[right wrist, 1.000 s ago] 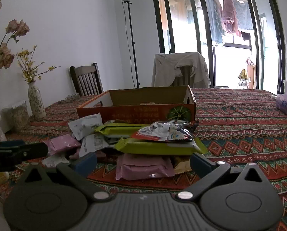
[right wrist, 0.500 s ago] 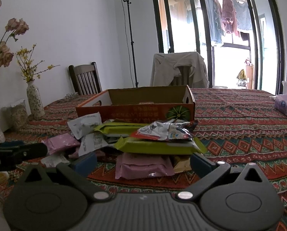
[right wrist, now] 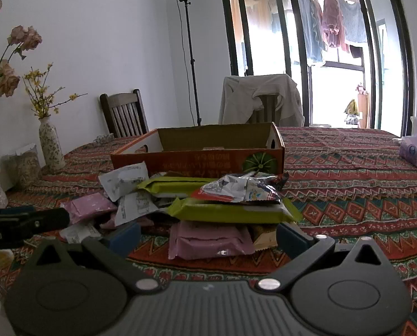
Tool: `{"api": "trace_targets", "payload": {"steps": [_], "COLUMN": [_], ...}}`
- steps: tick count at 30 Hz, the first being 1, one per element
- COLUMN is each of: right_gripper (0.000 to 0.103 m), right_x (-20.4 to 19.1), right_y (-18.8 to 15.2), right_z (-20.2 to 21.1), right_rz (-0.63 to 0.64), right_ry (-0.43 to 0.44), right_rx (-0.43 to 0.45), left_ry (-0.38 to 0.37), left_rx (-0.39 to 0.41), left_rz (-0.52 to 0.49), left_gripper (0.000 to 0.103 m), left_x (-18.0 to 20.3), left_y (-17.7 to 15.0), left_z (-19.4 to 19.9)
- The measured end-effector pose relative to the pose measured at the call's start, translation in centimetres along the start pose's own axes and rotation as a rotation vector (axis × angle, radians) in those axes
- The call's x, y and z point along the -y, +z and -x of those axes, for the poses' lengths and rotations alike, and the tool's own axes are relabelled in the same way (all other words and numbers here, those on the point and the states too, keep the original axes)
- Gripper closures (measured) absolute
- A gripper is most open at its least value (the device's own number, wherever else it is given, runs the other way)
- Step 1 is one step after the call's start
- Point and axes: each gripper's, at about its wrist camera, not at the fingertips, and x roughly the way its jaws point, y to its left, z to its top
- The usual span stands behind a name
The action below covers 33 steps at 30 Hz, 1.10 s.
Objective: Organize snacks
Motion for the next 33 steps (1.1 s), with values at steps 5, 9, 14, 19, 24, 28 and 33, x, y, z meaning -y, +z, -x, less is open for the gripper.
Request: {"api": "trace_targets", "payload": {"steps": [5,9,14,19,24,28,33], "right_gripper": [0.0,0.0,0.0,0.0,0.0,0.0,0.0], "right_x": [0.0,-0.01,0.0,0.01,0.01,0.05,0.19], "right_y": [-0.04,-0.03,-0.04,-0.05,-0.1,-0.3,-0.42], "right_z": [-0.08,-0.08,-0.22,-0.25,-0.33,-0.57,-0.93], "right_rz": [-0.002,-0.001,-0.002,-0.001,-0.001,-0.001,-0.001], "right_ry": [0.0,0.0,-0.001,0.0,0.0,0.0,-0.001], "right_rx": [-0.004,-0.004,-0.006,-0.007,-0.008,-0.012,-0.02], "left_ry": [-0.004,-0.003,-0.002,-0.002,-0.001,0.0,0.001], "left_rx": [-0.002,-0.002,-0.004,-0.004,-0.006,-0.01,-0.014], "left_rz": [-0.009,-0.008,-0.006,-0.007,-0.005,-0.003,0.004], "left_gripper": [0.0,0.0,0.0,0.0,0.0,0.0,0.0], "left_x": [0.22,0.27,0.31,0.32,0.22,0.13,-0.09], "left_y": [-0.1,-0.13,-0.19,-0.2,-0.23,-0.4,-0.4], "left_z": [-0.09,-0.12,-0.16,-0.16,-0.24,-0.5,-0.7]}}
